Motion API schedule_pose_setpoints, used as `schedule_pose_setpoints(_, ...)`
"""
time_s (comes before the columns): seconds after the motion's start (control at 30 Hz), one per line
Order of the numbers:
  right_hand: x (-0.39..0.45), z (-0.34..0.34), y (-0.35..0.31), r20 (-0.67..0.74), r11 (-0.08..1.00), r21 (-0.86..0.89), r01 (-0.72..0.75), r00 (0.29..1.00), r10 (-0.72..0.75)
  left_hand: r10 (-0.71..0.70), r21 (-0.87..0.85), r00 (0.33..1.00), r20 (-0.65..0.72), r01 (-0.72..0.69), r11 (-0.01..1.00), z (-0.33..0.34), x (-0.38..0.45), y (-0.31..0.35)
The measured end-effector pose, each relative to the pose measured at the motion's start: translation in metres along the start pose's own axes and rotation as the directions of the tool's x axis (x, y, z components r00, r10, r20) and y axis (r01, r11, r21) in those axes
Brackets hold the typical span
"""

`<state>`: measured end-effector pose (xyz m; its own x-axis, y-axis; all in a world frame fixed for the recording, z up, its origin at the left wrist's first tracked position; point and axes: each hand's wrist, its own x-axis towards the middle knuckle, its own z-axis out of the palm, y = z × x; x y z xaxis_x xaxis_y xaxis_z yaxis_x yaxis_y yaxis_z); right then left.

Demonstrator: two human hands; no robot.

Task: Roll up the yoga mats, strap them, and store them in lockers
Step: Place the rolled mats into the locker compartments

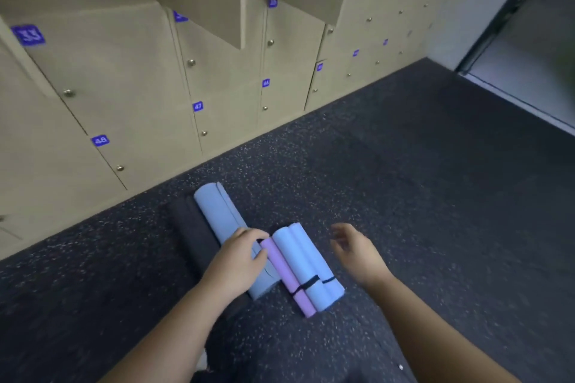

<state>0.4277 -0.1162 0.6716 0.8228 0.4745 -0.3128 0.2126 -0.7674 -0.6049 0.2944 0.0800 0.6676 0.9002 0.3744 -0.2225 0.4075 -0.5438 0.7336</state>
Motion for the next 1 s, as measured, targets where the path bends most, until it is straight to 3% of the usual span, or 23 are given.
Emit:
schedule_pose_setpoints(0.2, 0.018, 0.016, 0.041, 0.061, 0.994, 0.046, -0.102, 0.993, 0.099, -0.042, 0.051, 0.996, 0.072, 0.038, 0.998, 0.026, 0.037, -0.003)
schedule_pose_setpoints(0.37, 0.064, 0.020, 0.057, 0.159, 0.983, -0.015, -0.182, 0.970, 0.182, -0.101, 0.024, 0.985, 0.137, 0.099, 0.995, 0.049, 0.097, -0.016)
schedule_pose_setpoints(0.57, 0.142, 0.029, 0.083, 0.190, 0.967, -0.036, -0.252, 0.948, 0.254, -0.175, 0.074, 0.936, 0.304, 0.160, 0.984, 0.084, 0.165, -0.036)
schedule_pose_setpoints(0.7, 0.176, 0.062, 0.113, 0.263, 0.955, -0.047, -0.294, 0.918, 0.296, -0.220, 0.098, 0.914, 0.340, 0.198, 0.975, 0.115, 0.199, -0.052)
schedule_pose_setpoints(0.9, 0.215, 0.122, 0.193, 0.422, 0.942, -0.144, -0.304, 0.842, 0.336, -0.396, 0.106, 0.856, 0.334, 0.383, 0.918, 0.202, 0.225, -0.104)
schedule_pose_setpoints(1.0, 0.236, 0.152, 0.240, 0.497, 0.924, -0.276, -0.264, 0.784, 0.373, -0.503, 0.070, 0.804, 0.315, 0.509, 0.858, 0.259, 0.230, -0.130)
